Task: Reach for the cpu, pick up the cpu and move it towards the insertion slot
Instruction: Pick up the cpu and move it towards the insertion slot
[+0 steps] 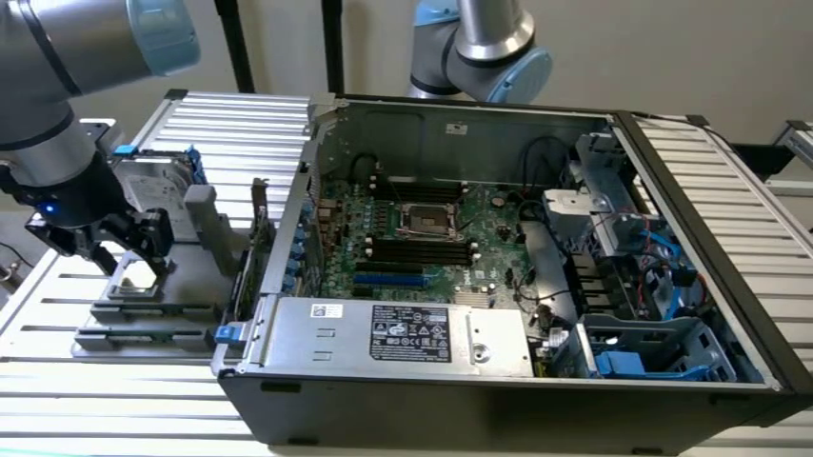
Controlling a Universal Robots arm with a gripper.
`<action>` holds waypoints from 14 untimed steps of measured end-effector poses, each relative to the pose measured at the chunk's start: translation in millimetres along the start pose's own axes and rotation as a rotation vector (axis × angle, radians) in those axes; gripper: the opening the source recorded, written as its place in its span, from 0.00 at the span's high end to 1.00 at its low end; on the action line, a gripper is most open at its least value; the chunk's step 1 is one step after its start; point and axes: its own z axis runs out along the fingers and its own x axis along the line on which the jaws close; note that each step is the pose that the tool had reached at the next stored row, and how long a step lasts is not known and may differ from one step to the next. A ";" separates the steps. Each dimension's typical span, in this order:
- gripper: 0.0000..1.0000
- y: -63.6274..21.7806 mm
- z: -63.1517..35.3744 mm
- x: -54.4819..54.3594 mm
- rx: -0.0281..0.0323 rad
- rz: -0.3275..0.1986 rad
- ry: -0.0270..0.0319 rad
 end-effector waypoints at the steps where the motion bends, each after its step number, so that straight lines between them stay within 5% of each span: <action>1: 0.35 0.0 0.9 0.3 0.0000 0.000 -0.0018; 5: 0.35 0.0 2.1 0.3 0.0000 0.009 0.0014; 9: 0.35 -0.1 3.3 0.4 -0.0006 0.028 0.0308; 10: 0.35 0.0 3.6 0.5 -0.0007 0.029 0.0339; 14: 0.35 -0.1 5.7 0.2 -0.0008 0.029 0.0346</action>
